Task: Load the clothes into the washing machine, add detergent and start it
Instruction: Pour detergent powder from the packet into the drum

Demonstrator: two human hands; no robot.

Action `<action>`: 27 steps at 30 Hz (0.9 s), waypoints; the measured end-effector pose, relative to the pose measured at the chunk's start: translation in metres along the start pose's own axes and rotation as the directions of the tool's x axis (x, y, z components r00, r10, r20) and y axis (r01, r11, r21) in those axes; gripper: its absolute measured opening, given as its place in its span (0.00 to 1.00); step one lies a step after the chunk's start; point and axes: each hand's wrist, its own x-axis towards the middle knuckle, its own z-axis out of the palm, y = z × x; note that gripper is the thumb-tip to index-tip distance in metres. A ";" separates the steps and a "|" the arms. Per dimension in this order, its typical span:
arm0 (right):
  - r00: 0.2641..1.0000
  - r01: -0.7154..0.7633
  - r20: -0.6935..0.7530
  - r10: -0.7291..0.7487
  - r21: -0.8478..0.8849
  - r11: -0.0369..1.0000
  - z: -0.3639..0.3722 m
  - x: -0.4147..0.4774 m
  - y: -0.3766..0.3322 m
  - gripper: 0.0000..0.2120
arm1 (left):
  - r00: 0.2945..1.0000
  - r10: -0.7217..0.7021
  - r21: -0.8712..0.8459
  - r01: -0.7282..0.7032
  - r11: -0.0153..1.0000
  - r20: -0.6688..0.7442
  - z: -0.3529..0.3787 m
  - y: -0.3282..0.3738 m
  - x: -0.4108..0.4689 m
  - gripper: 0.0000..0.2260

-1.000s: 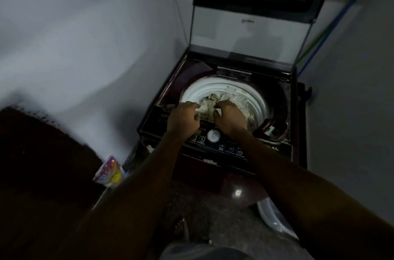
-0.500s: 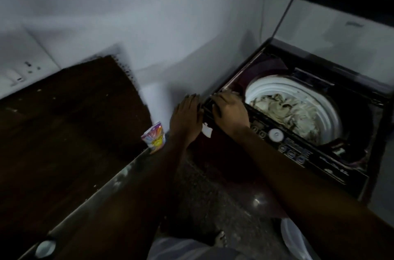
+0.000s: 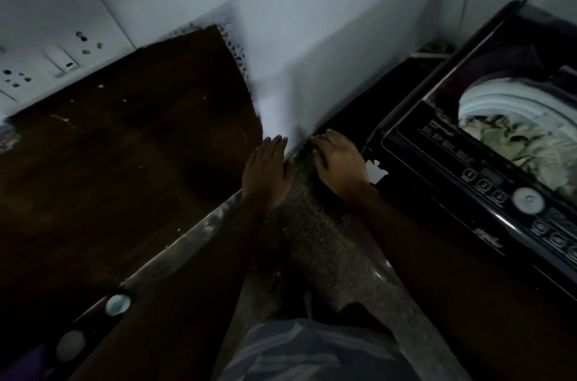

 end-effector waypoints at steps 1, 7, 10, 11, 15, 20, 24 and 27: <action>1.000 -0.002 0.013 0.002 0.009 1.000 0.007 0.002 -0.002 0.16 | 1.000 -0.005 0.002 0.005 1.000 0.004 0.002 -0.006 0.002 0.23; 0.994 0.037 0.101 -0.039 0.024 0.999 0.055 0.018 -0.005 0.17 | 0.998 -0.051 0.010 0.050 0.999 0.024 0.027 -0.041 0.012 0.23; 0.987 0.029 0.156 -0.037 0.055 0.998 0.092 0.028 0.002 0.17 | 0.997 -0.073 -0.003 0.073 0.997 0.011 0.055 -0.061 0.020 0.23; 0.987 0.023 0.159 -0.035 0.073 0.997 0.106 0.030 0.005 0.17 | 0.997 -0.077 -0.002 0.077 0.997 0.013 0.068 -0.069 0.022 0.23; 0.981 0.038 0.182 -0.061 0.131 0.991 0.174 0.030 0.023 0.16 | 0.995 -0.096 -0.011 0.096 0.995 -0.005 0.130 -0.107 0.031 0.21; 0.963 0.042 0.258 -0.074 0.127 0.991 0.277 0.035 0.058 0.17 | 0.989 -0.143 0.014 0.143 0.990 0.023 0.219 -0.163 0.048 0.21; 0.955 0.027 0.290 -0.067 0.140 0.990 0.348 0.047 0.081 0.18 | 0.984 -0.176 -0.007 0.176 0.984 0.027 0.278 -0.198 0.059 0.21; 0.944 0.032 0.323 -0.071 0.124 0.992 0.397 0.062 0.095 0.18 | 0.974 -0.221 -0.020 0.222 0.975 0.042 0.316 -0.220 0.075 0.22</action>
